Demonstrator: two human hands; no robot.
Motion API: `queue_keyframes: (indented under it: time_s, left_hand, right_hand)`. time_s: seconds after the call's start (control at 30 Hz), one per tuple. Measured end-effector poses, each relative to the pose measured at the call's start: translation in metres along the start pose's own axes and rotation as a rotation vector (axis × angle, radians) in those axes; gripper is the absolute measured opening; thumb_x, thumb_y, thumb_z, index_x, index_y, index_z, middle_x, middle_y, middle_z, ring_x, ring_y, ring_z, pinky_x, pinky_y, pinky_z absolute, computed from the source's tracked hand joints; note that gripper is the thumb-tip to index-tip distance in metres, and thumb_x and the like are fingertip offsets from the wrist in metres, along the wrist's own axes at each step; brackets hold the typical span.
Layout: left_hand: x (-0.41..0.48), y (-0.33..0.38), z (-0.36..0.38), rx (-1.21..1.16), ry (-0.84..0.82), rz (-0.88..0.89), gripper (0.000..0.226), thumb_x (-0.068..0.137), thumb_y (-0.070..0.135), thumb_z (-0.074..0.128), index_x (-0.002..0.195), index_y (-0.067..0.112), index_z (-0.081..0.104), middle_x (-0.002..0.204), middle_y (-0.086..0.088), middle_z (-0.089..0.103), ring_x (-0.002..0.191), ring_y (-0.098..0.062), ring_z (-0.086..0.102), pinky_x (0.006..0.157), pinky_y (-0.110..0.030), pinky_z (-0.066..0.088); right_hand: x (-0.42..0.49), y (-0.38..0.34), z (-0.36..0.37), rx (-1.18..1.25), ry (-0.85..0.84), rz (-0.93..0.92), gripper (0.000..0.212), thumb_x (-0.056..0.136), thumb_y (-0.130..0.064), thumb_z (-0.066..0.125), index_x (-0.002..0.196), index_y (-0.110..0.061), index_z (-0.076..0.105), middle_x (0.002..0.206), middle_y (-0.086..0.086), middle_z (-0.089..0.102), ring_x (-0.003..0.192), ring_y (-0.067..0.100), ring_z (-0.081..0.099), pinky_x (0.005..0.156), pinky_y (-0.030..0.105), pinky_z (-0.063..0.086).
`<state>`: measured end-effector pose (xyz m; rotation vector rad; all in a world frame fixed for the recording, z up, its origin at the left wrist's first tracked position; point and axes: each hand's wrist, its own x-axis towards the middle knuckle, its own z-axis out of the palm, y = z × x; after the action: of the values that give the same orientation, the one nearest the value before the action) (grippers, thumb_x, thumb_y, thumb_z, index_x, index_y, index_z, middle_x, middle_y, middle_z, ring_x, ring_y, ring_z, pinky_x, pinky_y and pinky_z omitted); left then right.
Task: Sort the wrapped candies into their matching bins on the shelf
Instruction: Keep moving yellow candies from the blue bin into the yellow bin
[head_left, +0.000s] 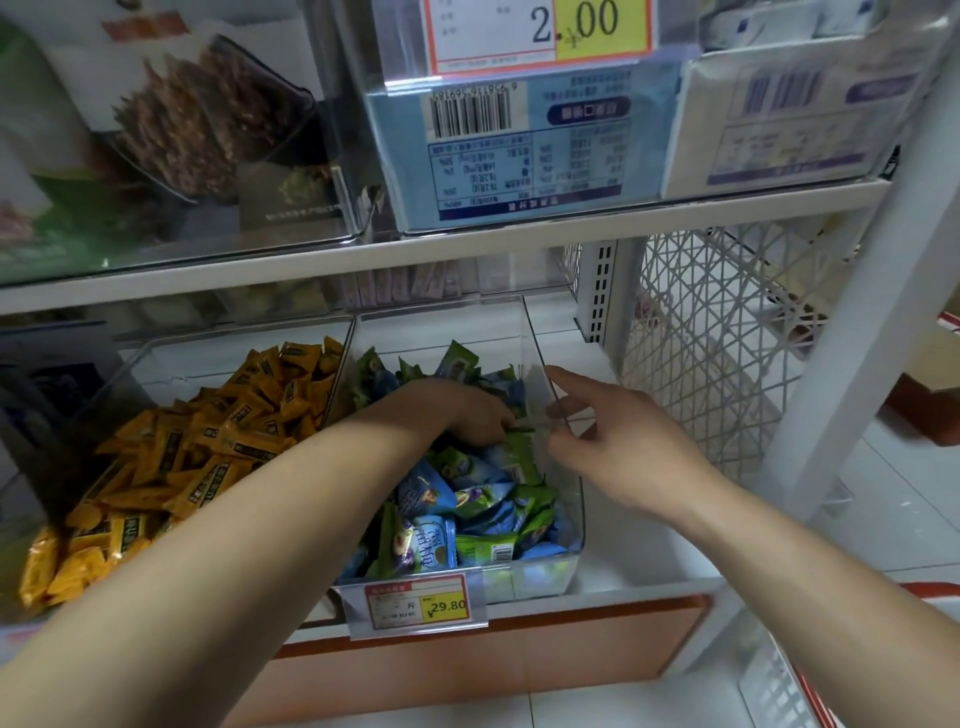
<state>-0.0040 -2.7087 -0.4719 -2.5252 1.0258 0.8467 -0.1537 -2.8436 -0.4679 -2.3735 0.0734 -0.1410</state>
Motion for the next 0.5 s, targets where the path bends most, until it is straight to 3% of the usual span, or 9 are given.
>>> queue_keyframes:
  time_s: [0.1, 0.2, 0.33, 0.5]
  left_hand:
    - [-0.007, -0.003, 0.001, -0.004, 0.012, -0.051, 0.050, 0.105, 0.029, 0.034, 0.152, 0.013, 0.036, 0.156, -0.011, 0.038, 0.133, -0.027, 0.043, 0.105, -0.034, 0.035]
    - [-0.021, -0.010, 0.000, -0.016, 0.022, -0.032, 0.048, 0.104, 0.036, 0.034, 0.141, 0.011, 0.049, 0.147, -0.010, 0.048, 0.121, -0.025, 0.051, 0.100, -0.034, 0.040]
    - [-0.034, -0.015, 0.002, -0.043, 0.055, 0.068, 0.041, 0.102, 0.040, 0.042, 0.139, 0.024, 0.052, 0.138, -0.002, 0.054, 0.115, -0.021, 0.053, 0.087, -0.029, 0.035]
    - [-0.039, -0.028, 0.010, -0.132, 0.313, 0.156, 0.023, 0.096, 0.047, 0.056, 0.107, 0.027, 0.061, 0.096, 0.008, 0.061, 0.086, -0.017, 0.058, 0.070, -0.028, 0.042]
  right_hand:
    - [0.000, 0.001, -0.001, -0.008, 0.011, -0.007, 0.086, 0.061, -0.068, 0.033, 0.145, -0.054, 0.029, 0.120, -0.026, 0.060, 0.066, -0.003, 0.052, 0.067, 0.027, 0.049]
    - [0.000, 0.002, 0.000, -0.028, 0.020, -0.006, 0.083, 0.062, -0.068, 0.033, 0.144, -0.055, 0.027, 0.122, -0.027, 0.059, 0.066, -0.001, 0.051, 0.067, 0.026, 0.048]
    - [0.001, 0.003, 0.001, -0.052, 0.017, -0.010, 0.081, 0.063, -0.068, 0.032, 0.144, -0.056, 0.025, 0.123, -0.028, 0.059, 0.074, 0.001, 0.057, 0.068, 0.027, 0.050]
    - [0.000, 0.002, 0.001, -0.064, 0.023, -0.009, 0.084, 0.063, -0.068, 0.031, 0.146, -0.054, 0.027, 0.124, -0.027, 0.059, 0.076, 0.005, 0.057, 0.072, 0.027, 0.051]
